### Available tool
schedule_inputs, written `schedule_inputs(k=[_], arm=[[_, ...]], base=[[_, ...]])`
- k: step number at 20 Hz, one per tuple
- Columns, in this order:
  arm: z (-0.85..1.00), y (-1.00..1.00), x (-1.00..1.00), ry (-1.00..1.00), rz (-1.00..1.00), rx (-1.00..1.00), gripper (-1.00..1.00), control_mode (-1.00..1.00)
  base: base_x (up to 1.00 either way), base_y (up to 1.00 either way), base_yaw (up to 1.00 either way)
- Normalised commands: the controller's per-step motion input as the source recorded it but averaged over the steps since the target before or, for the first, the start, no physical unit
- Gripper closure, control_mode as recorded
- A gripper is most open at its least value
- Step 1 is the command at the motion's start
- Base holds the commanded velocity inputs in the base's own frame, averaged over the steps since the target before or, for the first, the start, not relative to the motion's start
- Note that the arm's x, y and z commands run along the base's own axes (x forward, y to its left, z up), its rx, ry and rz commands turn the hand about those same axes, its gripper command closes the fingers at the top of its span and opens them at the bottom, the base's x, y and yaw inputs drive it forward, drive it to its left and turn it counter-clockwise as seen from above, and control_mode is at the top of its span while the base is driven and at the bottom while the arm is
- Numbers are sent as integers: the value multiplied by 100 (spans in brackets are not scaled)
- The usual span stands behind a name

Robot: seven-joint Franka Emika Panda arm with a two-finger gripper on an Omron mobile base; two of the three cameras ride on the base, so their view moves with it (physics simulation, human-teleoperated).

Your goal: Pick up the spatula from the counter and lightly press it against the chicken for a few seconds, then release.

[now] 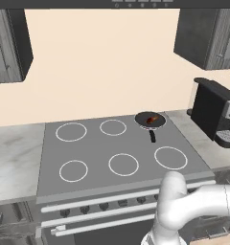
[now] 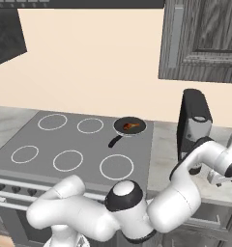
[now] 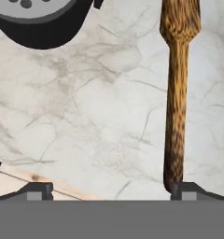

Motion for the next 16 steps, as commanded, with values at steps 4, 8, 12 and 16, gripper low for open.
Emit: schedule_inputs(k=[4,8,12,16], arm=[[-20,-14,13,3,3,2,-100,-100],[-20,-16,11,2,3,2,-100,-100],[-18,-15,11,2,3,2,-100,-100],[-17,-12,11,1,3,1,-100,-100]], base=[[0,0,0],[0,0,0],[0,0,0],[0,0,0]])
